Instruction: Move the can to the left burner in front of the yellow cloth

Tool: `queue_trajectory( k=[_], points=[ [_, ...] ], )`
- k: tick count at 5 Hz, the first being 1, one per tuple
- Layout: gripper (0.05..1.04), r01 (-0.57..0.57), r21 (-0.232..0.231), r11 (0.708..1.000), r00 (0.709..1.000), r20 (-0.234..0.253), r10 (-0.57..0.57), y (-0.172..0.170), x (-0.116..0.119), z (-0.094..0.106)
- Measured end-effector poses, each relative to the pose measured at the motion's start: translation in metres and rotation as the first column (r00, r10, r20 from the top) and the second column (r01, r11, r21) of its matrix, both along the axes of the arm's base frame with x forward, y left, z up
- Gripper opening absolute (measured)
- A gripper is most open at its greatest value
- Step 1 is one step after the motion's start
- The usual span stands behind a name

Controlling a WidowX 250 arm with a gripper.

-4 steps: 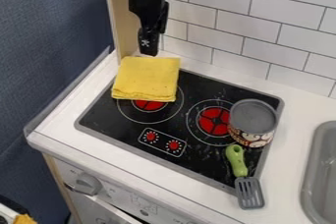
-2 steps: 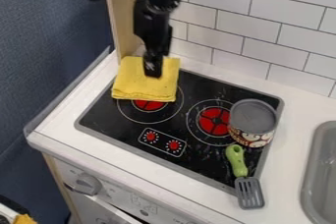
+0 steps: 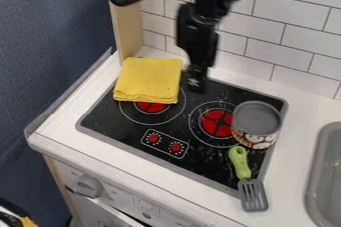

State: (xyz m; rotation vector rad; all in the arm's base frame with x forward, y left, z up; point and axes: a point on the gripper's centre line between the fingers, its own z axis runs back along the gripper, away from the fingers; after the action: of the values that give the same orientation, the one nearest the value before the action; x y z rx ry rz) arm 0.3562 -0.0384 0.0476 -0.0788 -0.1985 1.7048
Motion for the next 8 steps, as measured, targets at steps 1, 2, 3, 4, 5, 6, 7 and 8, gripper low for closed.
queue_trajectory(
  k=[1, 2, 3, 4, 5, 6, 7, 8],
  points=[
    [0.999, 0.029, -0.068, 0.997, 1.0, 0.005, -0.028, -0.043, -0.008, 0.004],
    [0.999, 0.078, -0.099, 0.992, 0.997, 0.019, -0.076, -0.084, -0.017, 0.004],
    [0.999, 0.126, -0.104, 0.987, 0.992, 0.021, -0.124, -0.117, -0.029, 0.007],
    [0.999, 0.136, -0.103, 0.985, 0.991, -0.005, -0.137, -0.127, -0.033, -0.009],
    [0.999, 0.135, -0.079, 0.988, 0.991, -0.014, -0.136, -0.126, -0.029, -0.022],
    [0.999, 0.134, -0.07, 0.989, 0.99, -0.026, -0.136, -0.127, -0.025, -0.034],
    [0.999, 0.134, -0.052, 0.99, 0.991, -0.023, -0.135, -0.128, -0.017, -0.044],
    [0.999, 0.112, -0.048, 0.993, 0.993, -0.026, -0.113, -0.124, -0.009, -0.05]
  ],
)
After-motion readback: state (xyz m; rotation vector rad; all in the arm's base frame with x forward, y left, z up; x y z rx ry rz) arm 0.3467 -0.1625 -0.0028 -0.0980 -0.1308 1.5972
